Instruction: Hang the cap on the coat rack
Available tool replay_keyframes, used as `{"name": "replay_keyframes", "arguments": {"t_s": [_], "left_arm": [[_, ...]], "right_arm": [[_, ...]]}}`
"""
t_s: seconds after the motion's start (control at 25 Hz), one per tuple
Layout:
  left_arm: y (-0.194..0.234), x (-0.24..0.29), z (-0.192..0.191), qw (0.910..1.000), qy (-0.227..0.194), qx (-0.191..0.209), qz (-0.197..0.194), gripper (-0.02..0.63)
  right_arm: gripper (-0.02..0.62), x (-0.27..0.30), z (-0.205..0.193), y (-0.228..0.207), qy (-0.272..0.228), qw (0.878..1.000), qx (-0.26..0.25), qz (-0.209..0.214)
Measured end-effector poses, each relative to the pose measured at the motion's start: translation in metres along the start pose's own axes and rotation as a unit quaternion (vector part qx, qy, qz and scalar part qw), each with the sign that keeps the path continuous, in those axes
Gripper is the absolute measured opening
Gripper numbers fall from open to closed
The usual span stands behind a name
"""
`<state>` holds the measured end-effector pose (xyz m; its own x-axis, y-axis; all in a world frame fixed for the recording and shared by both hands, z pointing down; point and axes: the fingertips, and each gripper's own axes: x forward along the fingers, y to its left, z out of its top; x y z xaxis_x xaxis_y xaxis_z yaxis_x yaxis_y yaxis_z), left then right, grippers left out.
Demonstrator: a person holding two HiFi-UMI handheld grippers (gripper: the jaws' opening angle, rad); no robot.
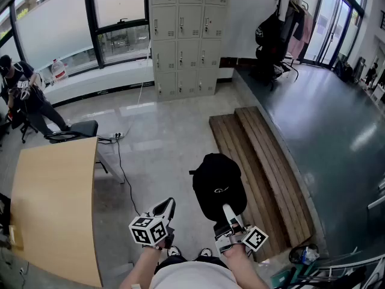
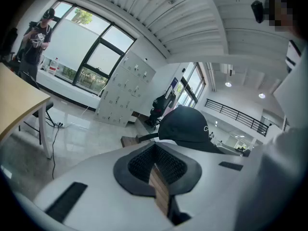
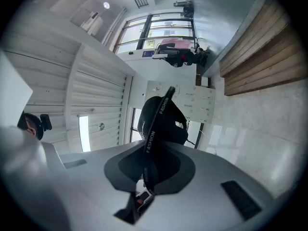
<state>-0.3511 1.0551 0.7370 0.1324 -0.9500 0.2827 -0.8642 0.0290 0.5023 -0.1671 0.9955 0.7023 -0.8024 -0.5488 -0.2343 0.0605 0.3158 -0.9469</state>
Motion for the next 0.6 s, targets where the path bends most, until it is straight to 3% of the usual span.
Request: {"name": "replay_keyframes", "arguments": {"t_s": [0.4, 0.6], "left_arm": [[-0.024, 0.02, -0.006, 0.9999, 0.011, 0.007, -0.009, 0.005], [-0.03, 0.022, -0.009, 0.9998, 0.014, 0.008, -0.014, 0.005]], "right_arm": [[0.02, -0.008, 0.023, -0.002, -0.005, 1.0, 0.003, 0.004], [0.02, -0.015, 0.033, 0.001, -0.03, 0.998, 0.04, 0.025]]}}
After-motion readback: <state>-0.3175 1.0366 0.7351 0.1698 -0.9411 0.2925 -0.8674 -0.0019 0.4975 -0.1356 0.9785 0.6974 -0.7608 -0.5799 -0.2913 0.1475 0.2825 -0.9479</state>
